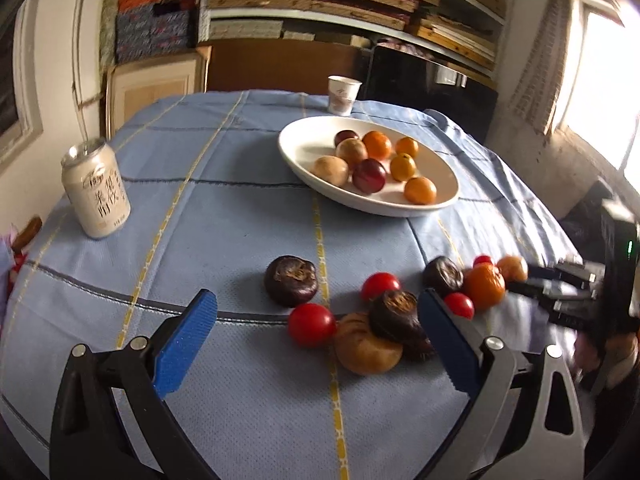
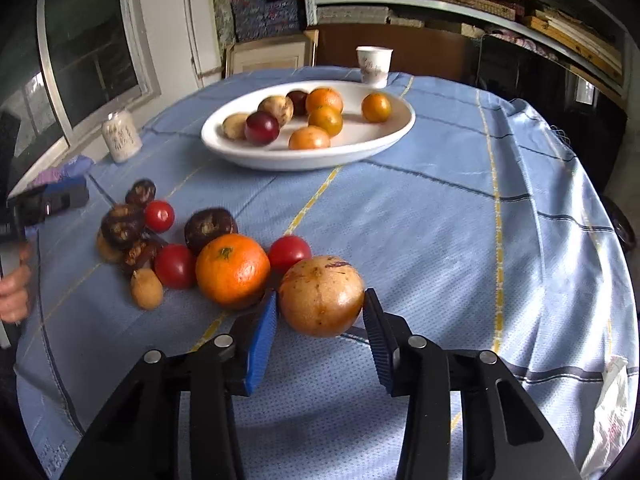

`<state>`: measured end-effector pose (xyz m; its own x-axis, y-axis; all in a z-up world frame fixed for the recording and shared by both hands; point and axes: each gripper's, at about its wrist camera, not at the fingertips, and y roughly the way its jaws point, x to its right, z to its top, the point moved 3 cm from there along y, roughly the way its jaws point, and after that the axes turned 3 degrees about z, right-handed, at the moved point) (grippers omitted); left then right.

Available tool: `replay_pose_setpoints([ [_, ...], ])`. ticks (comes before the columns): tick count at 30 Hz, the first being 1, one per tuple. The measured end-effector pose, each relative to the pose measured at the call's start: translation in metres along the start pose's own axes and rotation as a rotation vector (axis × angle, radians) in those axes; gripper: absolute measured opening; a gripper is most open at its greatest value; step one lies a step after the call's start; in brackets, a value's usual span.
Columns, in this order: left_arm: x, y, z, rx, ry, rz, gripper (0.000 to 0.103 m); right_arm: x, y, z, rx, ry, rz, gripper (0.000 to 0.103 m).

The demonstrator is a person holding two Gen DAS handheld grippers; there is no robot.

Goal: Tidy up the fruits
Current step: 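Grasp a pinkish-tan fruit with the right tool while the left tool grasps a striped tan fruit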

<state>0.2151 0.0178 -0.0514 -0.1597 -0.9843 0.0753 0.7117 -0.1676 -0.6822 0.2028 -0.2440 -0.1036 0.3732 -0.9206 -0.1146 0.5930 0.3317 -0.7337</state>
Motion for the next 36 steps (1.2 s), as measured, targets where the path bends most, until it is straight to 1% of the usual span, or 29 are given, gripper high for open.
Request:
replay_pose_setpoints([
  [2, 0.007, -0.005, -0.006, 0.007, 0.035, -0.011, 0.098, 0.005, -0.007, 0.003, 0.030, 0.033, 0.013, 0.044],
  [4, 0.015, -0.007, -0.011, 0.006, 0.066, -0.036, 0.098, 0.011, -0.013, 0.004, 0.054, 0.082, 0.052, 0.044],
  [6, 0.025, -0.006, -0.017, -0.009, 0.099, -0.079, 0.098, 0.014, -0.015, 0.005, 0.061, 0.116, 0.092, 0.044],
  [8, 0.032, -0.006, -0.021, -0.007, 0.130, -0.086, 0.097, 0.014, -0.015, 0.004, 0.063, 0.125, 0.107, 0.044],
  [10, 0.035, -0.005, -0.021, -0.008, 0.145, -0.089, 0.085, 0.011, -0.016, 0.004, 0.064, 0.113, 0.101, 0.044],
  [11, 0.036, -0.003, -0.022, -0.024, 0.143, -0.104, 0.078, 0.009, -0.015, 0.004, 0.063, 0.108, 0.100, 0.044],
  [13, 0.035, 0.003, -0.023, -0.049, 0.132, -0.109, 0.072, 0.007, -0.014, 0.003, 0.058, 0.102, 0.106, 0.044],
  [14, 0.033, 0.006, -0.023, -0.067, 0.122, -0.111, 0.067, 0.006, -0.014, 0.003, 0.057, 0.098, 0.109, 0.044],
  [18, 0.030, 0.013, -0.024, -0.095, 0.109, -0.109, 0.066, 0.003, -0.015, 0.002, 0.059, 0.088, 0.107, 0.044],
  [23, 0.032, 0.018, -0.026, -0.112, 0.137, -0.075, 0.066, 0.003, -0.016, 0.001, 0.055, 0.096, 0.109, 0.044],
  [28, 0.033, 0.020, -0.028, -0.121, 0.150, -0.069, 0.066, 0.004, -0.018, -0.001, 0.060, 0.098, 0.108, 0.044],
  [29, 0.033, 0.020, -0.028, -0.123, 0.154, -0.067, 0.065, 0.004, -0.018, -0.001, 0.061, 0.098, 0.107, 0.044],
  [30, 0.034, 0.021, -0.029, -0.125, 0.158, -0.068, 0.060, 0.004, -0.018, -0.001, 0.061, 0.097, 0.105, 0.044],
  [33, 0.034, 0.023, -0.030, -0.138, 0.164, -0.070, 0.053, 0.004, -0.019, -0.002, 0.060, 0.099, 0.105, 0.044],
  [36, 0.033, 0.026, -0.030, -0.154, 0.156, -0.073, 0.051, 0.004, -0.019, -0.001, 0.061, 0.095, 0.103, 0.044],
])
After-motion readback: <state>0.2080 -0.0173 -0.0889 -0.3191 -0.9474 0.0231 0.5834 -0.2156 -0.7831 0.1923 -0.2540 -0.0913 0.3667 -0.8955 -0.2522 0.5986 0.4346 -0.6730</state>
